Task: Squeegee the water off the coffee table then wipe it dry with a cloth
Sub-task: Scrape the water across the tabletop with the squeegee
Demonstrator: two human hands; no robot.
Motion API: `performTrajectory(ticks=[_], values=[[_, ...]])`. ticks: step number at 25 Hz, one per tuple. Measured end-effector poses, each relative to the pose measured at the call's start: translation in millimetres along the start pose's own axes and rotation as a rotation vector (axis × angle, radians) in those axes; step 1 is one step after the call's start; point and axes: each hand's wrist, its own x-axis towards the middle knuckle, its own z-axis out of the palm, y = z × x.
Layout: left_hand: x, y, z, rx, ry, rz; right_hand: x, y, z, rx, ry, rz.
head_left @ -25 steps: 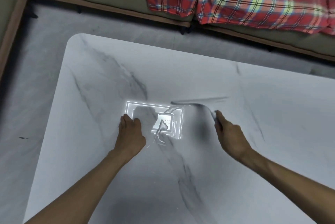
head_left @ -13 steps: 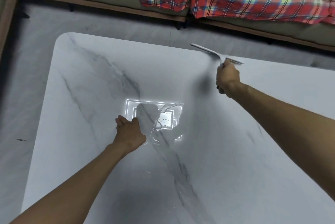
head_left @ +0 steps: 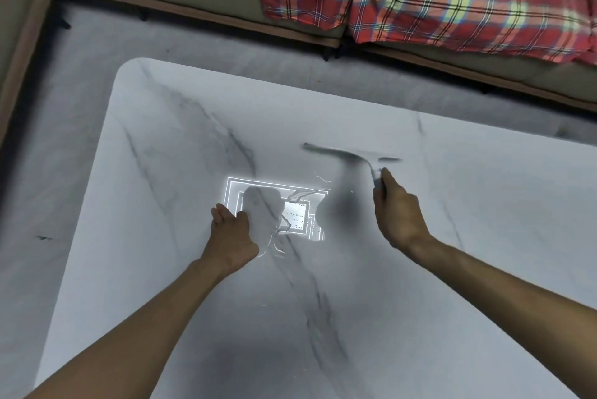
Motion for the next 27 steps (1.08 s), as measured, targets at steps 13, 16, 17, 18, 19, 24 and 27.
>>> performTrajectory(ticks=[13,16,17,18,19,24,27], values=[[-52.8,-45.1,37.9,-0.067,0.17,-0.035,0.4,6.0,53.1,-0.218,-0.128,-0.316],[-46.9,-39.8,38.6,-0.047,0.086,-0.113,-20.0,68.8,23.6,-0.319,-0.128,-0.279],[-46.3,-39.2,40.5,-0.022,0.085,-0.116,-25.8,87.4,12.2,-0.329,-0.119,-0.255],[-46.6,-39.0,42.4,0.002,0.094,-0.111,-32.9,104.3,0.5,-0.338,-0.114,-0.231],[-47.6,-39.6,44.2,0.019,0.101,-0.104,-40.7,117.9,-11.0,-0.355,-0.111,-0.202],[-55.1,-45.6,41.2,-0.025,0.184,-0.072,-65.3,119.3,-53.9,-0.293,-0.129,-0.058],[-63.8,-54.4,40.3,-0.048,0.309,0.005,-34.3,66.3,-43.6,-0.149,-0.074,-0.107]])
